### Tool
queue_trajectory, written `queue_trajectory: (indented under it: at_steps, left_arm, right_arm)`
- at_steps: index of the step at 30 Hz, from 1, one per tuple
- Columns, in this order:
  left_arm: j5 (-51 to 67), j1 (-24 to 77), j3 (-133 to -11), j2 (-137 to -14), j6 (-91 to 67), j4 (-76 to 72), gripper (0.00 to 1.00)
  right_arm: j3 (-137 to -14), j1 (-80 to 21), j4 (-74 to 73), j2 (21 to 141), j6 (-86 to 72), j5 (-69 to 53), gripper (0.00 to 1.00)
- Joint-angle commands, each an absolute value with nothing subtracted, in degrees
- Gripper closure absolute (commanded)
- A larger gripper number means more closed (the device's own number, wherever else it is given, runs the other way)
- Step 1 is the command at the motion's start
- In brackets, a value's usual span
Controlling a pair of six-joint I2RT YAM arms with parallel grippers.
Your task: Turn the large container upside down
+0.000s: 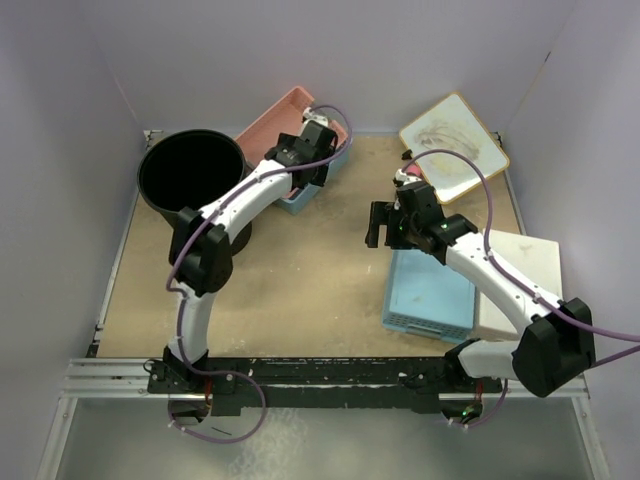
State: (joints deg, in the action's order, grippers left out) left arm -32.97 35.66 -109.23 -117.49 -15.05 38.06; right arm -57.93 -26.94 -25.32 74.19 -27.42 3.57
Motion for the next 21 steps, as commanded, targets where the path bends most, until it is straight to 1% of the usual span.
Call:
queue_trajectory:
  at_steps: [1, 2, 5, 9, 11, 14, 21]
  left_arm:
    - [-25.3, 32.1, -120.3, -124.4, -9.8, 41.2, 0.19]
    - [-24.5, 31.7, -122.6, -125.5, -8.7, 41.8, 0.19]
    - [-22.0, 31.1, -124.5, -127.8, -6.8, 40.8, 0.19]
    - [-17.8, 29.4, -130.6, -132.5, -7.9, 43.8, 0.24]
    - [-15.4, 28.9, -130.3, -133.0, -8.9, 42.3, 0.26]
    - [-14.6, 28.8, -128.9, -132.8, -9.2, 40.1, 0.25]
    - [-14.5, 28.5, -132.0, -136.3, -8.3, 40.6, 0.25]
  right_arm:
    - [-58.9, -26.8, -27.1, 73.4, -26.5, 5.1, 0.08]
    - [-58.7, -26.8, -27.3, 73.1, -26.5, 5.3, 0.08]
    - [-56.6, -26.8, -26.4, 71.1, -27.2, 5.4, 0.08]
    - [-55.6, -26.8, -26.3, 70.0, -27.6, 4.4, 0.08]
    - [-56.3, -26.8, -27.3, 70.4, -27.8, 4.4, 0.08]
    - [-57.2, -26.8, -28.1, 70.7, -27.7, 4.4, 0.08]
    - [-57.3, -26.8, -30.1, 68.6, -27.2, 5.9, 0.08]
